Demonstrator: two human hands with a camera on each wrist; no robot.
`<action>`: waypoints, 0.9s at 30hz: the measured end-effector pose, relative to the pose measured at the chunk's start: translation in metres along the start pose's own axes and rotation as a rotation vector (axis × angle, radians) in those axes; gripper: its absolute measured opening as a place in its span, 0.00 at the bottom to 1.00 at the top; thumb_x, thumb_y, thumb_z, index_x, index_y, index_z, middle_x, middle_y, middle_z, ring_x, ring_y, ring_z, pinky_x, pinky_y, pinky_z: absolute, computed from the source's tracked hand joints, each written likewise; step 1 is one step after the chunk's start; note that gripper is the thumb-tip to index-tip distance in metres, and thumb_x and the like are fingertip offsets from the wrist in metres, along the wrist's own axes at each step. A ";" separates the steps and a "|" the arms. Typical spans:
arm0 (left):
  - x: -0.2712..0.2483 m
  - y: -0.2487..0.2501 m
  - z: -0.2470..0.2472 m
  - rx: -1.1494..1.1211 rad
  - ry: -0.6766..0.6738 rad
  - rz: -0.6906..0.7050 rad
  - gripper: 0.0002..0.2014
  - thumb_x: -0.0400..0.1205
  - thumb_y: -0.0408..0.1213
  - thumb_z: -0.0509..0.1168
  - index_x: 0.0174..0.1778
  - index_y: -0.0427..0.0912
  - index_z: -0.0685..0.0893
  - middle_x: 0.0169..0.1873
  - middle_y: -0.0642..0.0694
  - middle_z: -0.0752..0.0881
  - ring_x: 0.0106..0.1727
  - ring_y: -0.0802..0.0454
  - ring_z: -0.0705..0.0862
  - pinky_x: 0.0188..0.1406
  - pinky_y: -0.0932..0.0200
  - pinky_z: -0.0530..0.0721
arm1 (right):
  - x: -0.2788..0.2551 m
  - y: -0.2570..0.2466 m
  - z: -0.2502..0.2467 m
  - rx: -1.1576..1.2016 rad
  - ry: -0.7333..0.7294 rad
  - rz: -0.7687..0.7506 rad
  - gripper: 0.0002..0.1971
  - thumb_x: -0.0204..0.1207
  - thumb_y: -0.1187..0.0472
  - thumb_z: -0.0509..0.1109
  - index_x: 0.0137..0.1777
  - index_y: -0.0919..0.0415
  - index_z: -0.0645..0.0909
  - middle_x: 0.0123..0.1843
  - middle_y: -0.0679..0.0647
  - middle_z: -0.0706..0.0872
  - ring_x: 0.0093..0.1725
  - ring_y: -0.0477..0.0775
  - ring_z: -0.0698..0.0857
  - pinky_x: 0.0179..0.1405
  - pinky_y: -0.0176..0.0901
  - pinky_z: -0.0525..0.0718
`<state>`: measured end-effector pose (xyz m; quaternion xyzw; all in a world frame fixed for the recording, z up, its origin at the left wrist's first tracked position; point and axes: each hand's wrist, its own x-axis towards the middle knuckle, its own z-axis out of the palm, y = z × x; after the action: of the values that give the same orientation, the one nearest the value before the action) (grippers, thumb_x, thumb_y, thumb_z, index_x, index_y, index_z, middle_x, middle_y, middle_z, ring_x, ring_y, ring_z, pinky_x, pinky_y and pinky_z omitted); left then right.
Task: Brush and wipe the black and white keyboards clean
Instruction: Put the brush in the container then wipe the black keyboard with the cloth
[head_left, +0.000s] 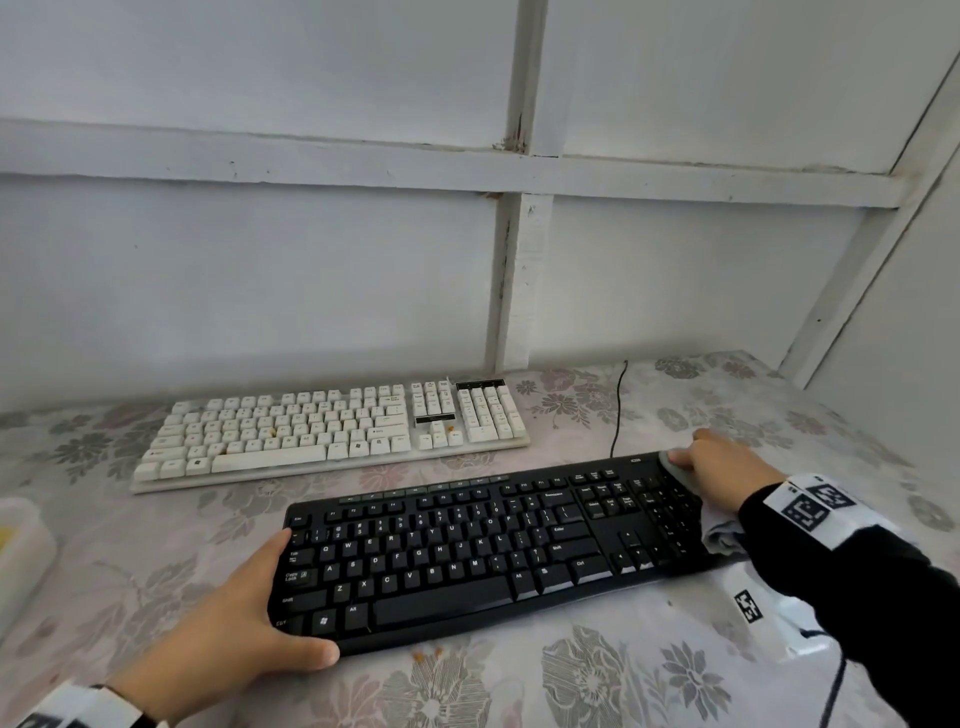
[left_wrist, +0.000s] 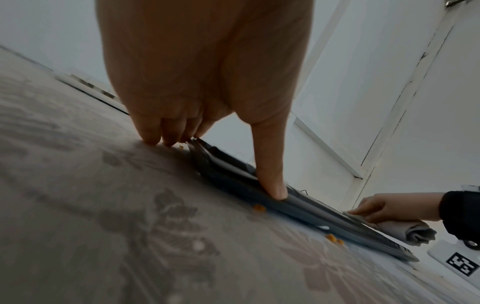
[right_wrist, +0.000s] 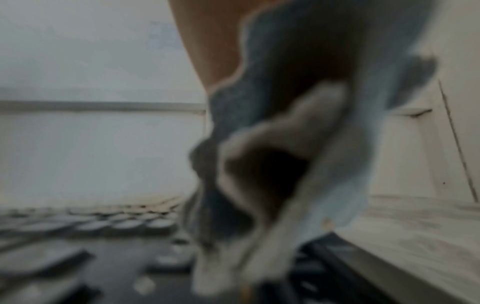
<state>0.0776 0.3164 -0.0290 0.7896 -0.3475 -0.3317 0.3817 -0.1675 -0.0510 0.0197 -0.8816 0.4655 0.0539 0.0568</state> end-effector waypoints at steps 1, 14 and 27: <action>0.000 0.000 0.000 -0.005 0.000 0.002 0.50 0.45 0.49 0.82 0.61 0.71 0.65 0.58 0.62 0.81 0.58 0.68 0.79 0.51 0.70 0.75 | -0.001 -0.004 -0.002 0.001 0.023 -0.035 0.20 0.85 0.63 0.56 0.29 0.55 0.66 0.55 0.60 0.77 0.54 0.62 0.81 0.41 0.40 0.69; -0.001 0.005 0.002 -0.036 -0.007 0.003 0.45 0.56 0.35 0.84 0.59 0.70 0.65 0.56 0.65 0.80 0.53 0.73 0.79 0.42 0.81 0.73 | -0.006 -0.040 0.025 -0.015 0.105 -0.295 0.15 0.86 0.55 0.55 0.40 0.59 0.76 0.41 0.50 0.69 0.44 0.56 0.78 0.42 0.40 0.74; -0.001 0.007 0.000 -0.043 -0.013 -0.021 0.47 0.48 0.47 0.82 0.58 0.74 0.63 0.60 0.64 0.78 0.60 0.67 0.78 0.52 0.72 0.75 | -0.022 -0.089 -0.002 0.136 -0.035 -0.414 0.15 0.84 0.51 0.57 0.57 0.52 0.85 0.51 0.53 0.73 0.42 0.45 0.76 0.36 0.25 0.66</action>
<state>0.0749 0.3145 -0.0230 0.7827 -0.3345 -0.3481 0.3929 -0.1060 0.0164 0.0293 -0.9514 0.2760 0.0245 0.1342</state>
